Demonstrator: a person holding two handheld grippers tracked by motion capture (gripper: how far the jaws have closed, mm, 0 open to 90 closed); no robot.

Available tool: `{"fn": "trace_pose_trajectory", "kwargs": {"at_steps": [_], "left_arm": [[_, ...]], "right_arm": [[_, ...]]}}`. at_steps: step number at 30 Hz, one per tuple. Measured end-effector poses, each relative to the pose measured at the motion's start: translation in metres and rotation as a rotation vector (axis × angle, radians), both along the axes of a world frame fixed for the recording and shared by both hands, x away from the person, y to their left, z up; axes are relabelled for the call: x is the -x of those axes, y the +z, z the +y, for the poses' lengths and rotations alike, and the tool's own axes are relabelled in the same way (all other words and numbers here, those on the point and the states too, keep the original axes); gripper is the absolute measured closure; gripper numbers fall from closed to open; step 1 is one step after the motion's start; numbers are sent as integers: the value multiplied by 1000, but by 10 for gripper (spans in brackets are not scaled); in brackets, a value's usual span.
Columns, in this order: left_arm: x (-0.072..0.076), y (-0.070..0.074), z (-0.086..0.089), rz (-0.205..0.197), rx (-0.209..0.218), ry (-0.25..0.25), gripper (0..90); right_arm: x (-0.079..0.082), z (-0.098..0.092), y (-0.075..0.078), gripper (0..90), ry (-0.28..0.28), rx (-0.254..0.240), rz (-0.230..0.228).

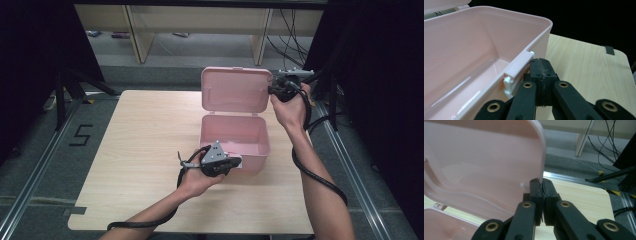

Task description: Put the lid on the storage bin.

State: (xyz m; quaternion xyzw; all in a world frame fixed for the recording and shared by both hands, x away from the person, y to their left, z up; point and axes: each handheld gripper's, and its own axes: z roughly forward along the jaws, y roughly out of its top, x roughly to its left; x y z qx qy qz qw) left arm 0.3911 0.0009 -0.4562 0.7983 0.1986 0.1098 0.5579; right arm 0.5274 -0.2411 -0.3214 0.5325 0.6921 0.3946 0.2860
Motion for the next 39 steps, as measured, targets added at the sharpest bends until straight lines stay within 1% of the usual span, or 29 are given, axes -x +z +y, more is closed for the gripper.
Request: {"fn": "trace_pose_trajectory", "kwargs": {"at_steps": [2, 3, 4, 5, 6, 7, 9, 10, 11, 12, 14, 15, 16, 17, 19, 20, 21, 23, 26, 28, 29, 30, 32, 33, 36, 37, 38, 39], "left_arm": [[0, 0, 0, 0, 0, 0, 899], [0, 0, 0, 0, 0, 0, 899], [0, 0, 0, 0, 0, 0, 899], [0, 0, 0, 0, -1, 0, 899], [0, 0, 0, 0, 0, 0, 899], [0, 0, 0, 0, 0, 0, 899], [0, 0, 0, 0, -1, 0, 899], [0, 0, 0, 1, -1, 0, 899], [0, 0, 0, 0, 0, 0, 899], [0, 0, 0, 1, 0, 0, 899], [0, 0, 0, 0, -1, 0, 899], [0, 0, 0, 0, -1, 0, 899], [0, 0, 0, 0, -1, 0, 899], [0, 0, 0, 0, -2, 0, 899], [0, 0, 0, 0, -2, -1, 899], [0, 0, 0, 0, -2, 0, 899], [0, 0, 0, 0, -1, 0, 899], [0, 0, 0, 1, -2, 0, 899], [0, 0, 0, 0, -2, 0, 899], [0, 0, 0, 1, -1, 1, 899], [0, 0, 0, 0, -1, 1, 899], [0, 0, 0, 0, -2, 1, 899], [0, 0, 0, 1, -1, 0, 899], [0, 0, 0, 1, 0, 1, 899], [0, 0, 0, 0, 0, 0, 899], [0, 0, 0, 0, 0, 0, 899], [0, 0, 0, 1, -1, 0, 899], [0, 0, 0, 2, 0, 0, 899]], "right_arm": [[1, 0, 0, 894, -5, 6, -3], [1, 0, -1, 893, 7, 15, -17], [1, -1, -1, 893, 9, 15, -13], [3, 1, -1, 893, 1, 1, -12], [4, 0, 0, 893, -2, 9, -12], [4, 0, -1, 893, 6, 16, -20], [5, 0, -1, 893, 14, 17, -24], [7, 1, -1, 893, -6, 3, -14], [7, 1, -1, 893, 2, 11, -24], [7, -1, -1, 893, 10, 32, -34], [10, 1, -2, 892, -2, 9, -26], [10, 0, -2, 892, 10, 25, -39], [10, 0, -2, 892, 10, 25, -39], [11, 1, -2, 892, 2, 14, -36], [13, 1, -3, 892, 1, 26, -47], [13, 1, -3, 892, 1, 26, -47], [16, 1, -2, 892, 0, 14, -40], [16, 1, -3, 892, 0, 21, -54], [18, 2, -3, 891, 4, 15, -53], [19, 2, -3, 891, -2, 20, -53], [19, 1, -4, 891, 5, 33, -66], [19, 1, -4, 891, 4, 31, -72], [20, 1, -4, 891, 12, 28, -65], [21, 2, -4, 891, 4, 14, -59], [23, 1, -5, 890, 9, 28, -68], [23, 1, -5, 890, 9, 28, -68], [24, 2, -5, 891, -1, 17, -65], [24, 2, -5, 890, 6, 20, -72]]}}
